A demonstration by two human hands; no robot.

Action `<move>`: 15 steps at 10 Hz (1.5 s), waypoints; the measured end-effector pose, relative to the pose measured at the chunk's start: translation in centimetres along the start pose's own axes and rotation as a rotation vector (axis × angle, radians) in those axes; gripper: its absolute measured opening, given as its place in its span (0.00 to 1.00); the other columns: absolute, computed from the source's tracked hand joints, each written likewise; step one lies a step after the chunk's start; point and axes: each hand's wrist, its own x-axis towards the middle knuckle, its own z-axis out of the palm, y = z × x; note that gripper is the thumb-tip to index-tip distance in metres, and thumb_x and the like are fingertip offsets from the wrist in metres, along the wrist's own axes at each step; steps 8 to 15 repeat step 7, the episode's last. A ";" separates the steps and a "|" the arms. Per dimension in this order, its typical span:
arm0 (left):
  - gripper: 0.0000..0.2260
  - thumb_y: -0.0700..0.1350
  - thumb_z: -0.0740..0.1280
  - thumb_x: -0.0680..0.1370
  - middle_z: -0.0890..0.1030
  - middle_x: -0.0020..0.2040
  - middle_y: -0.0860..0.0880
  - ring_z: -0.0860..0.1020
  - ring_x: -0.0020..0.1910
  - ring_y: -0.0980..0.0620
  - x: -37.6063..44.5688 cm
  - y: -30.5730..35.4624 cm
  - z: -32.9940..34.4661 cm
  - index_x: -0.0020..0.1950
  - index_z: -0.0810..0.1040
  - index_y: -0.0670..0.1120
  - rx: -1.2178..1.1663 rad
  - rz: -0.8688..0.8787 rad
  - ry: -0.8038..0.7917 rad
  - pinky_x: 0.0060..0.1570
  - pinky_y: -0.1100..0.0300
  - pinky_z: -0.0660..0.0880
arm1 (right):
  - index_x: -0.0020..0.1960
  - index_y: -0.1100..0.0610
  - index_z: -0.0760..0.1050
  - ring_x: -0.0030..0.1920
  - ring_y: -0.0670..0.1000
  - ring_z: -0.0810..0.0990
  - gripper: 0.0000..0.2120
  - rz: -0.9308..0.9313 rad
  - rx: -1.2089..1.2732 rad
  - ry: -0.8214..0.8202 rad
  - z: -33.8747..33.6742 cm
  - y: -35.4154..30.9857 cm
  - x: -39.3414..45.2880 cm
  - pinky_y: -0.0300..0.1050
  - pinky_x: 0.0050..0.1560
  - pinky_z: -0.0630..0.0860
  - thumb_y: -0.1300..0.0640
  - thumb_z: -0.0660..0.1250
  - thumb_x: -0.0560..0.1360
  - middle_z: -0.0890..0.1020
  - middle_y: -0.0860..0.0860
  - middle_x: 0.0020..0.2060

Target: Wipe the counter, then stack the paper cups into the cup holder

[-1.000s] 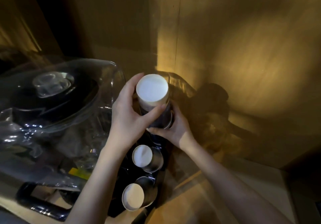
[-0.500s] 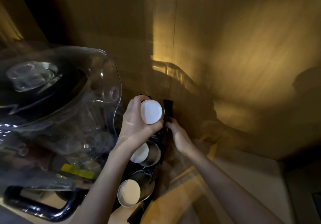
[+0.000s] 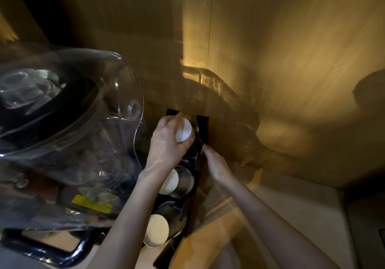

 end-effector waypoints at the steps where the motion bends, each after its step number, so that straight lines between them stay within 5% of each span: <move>1: 0.30 0.47 0.71 0.71 0.70 0.66 0.44 0.69 0.65 0.46 0.3 -0.2 0.2 0.71 0.64 0.47 -0.014 -0.018 0.006 0.58 0.63 0.65 | 0.71 0.55 0.63 0.71 0.54 0.65 0.20 -0.005 -0.048 -0.035 -0.3 -0.3 0.2 0.40 0.63 0.60 0.51 0.48 0.81 0.68 0.55 0.71; 3: 0.30 0.46 0.70 0.72 0.69 0.67 0.45 0.69 0.66 0.47 -0.2 -0.3 0.8 0.71 0.63 0.46 -0.033 -0.018 0.032 0.57 0.65 0.64 | 0.69 0.53 0.67 0.69 0.53 0.67 0.22 0.033 0.051 -0.066 -0.9 -1.0 -0.2 0.43 0.61 0.62 0.45 0.53 0.78 0.72 0.52 0.66; 5: 0.32 0.49 0.64 0.76 0.58 0.74 0.42 0.58 0.73 0.44 -0.5 0.2 0.0 0.75 0.51 0.44 0.040 -0.007 -0.133 0.69 0.55 0.60 | 0.40 0.41 0.74 0.45 0.48 0.81 0.08 -0.093 0.000 0.057 -3.4 -2.6 -1.6 0.44 0.44 0.75 0.47 0.57 0.73 0.81 0.48 0.43; 6: 0.31 0.50 0.64 0.75 0.60 0.73 0.39 0.59 0.72 0.41 -0.1 1.6 -0.6 0.73 0.55 0.42 0.134 -0.029 -0.136 0.69 0.50 0.60 | 0.39 0.44 0.74 0.34 0.42 0.81 0.10 -0.175 0.022 0.161 -5.4 -4.3 -3.4 0.33 0.33 0.72 0.53 0.59 0.76 0.82 0.48 0.37; 7: 0.24 0.48 0.64 0.75 0.72 0.64 0.39 0.69 0.63 0.39 0.5 3.9 -1.7 0.69 0.65 0.43 0.221 0.063 0.004 0.59 0.46 0.70 | 0.41 0.45 0.74 0.34 0.46 0.81 0.11 -0.272 0.118 0.301 -8.4 -7.2 -6.4 0.34 0.32 0.74 0.57 0.59 0.77 0.82 0.49 0.36; 15: 0.24 0.48 0.64 0.75 0.72 0.64 0.39 0.69 0.63 0.39 0.5 3.9 -1.7 0.69 0.65 0.43 0.221 0.063 0.004 0.59 0.46 0.70 | 0.41 0.45 0.74 0.34 0.46 0.81 0.11 -0.272 0.118 0.301 -8.4 -7.2 -6.4 0.34 0.32 0.74 0.57 0.59 0.77 0.82 0.49 0.36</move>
